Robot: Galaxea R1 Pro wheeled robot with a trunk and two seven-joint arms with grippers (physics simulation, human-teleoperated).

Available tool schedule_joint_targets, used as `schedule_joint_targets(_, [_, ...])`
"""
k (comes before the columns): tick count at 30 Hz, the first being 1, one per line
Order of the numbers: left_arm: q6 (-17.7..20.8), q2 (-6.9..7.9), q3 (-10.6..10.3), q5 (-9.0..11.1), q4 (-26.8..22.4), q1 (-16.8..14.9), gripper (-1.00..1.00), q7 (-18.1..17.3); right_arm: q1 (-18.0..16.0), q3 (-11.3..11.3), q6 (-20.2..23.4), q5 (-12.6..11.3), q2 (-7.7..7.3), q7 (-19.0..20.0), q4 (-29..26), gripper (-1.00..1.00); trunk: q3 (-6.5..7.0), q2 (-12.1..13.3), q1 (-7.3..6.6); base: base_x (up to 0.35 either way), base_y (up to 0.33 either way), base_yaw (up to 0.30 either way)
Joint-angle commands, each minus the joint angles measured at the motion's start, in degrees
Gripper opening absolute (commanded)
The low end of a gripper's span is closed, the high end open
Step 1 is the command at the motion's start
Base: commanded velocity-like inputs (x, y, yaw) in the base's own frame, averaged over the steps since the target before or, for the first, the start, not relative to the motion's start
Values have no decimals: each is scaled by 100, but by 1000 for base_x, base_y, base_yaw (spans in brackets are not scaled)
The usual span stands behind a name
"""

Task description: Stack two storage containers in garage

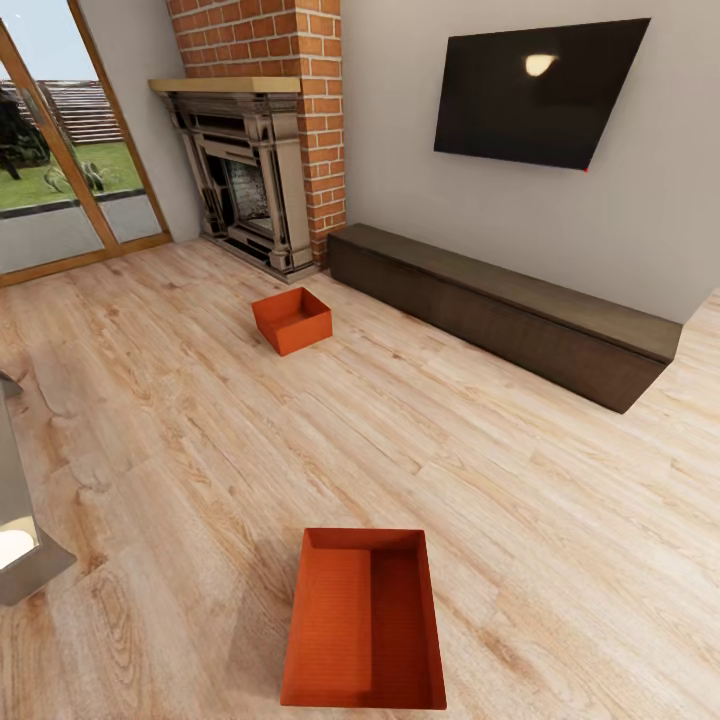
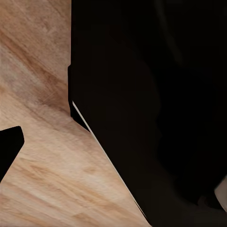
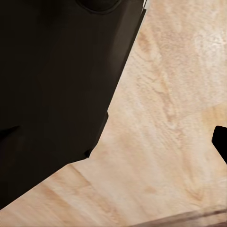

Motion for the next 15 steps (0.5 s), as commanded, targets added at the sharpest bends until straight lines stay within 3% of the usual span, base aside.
schedule_joint_targets(1, [-15, -1, 27, 36, 3, -2, 100, -4, -5, 49, -33, -61, 4, 0, 18, 100, -3, -2, 0, 0, 0, 0])
schedule_joint_targets(15, [-15, -1, 27, 36, 3, -2, 100, -4, -5, 52, -13, -68, 16, 13, 18, 100, -3, -2, 0, 0, 0, 0])
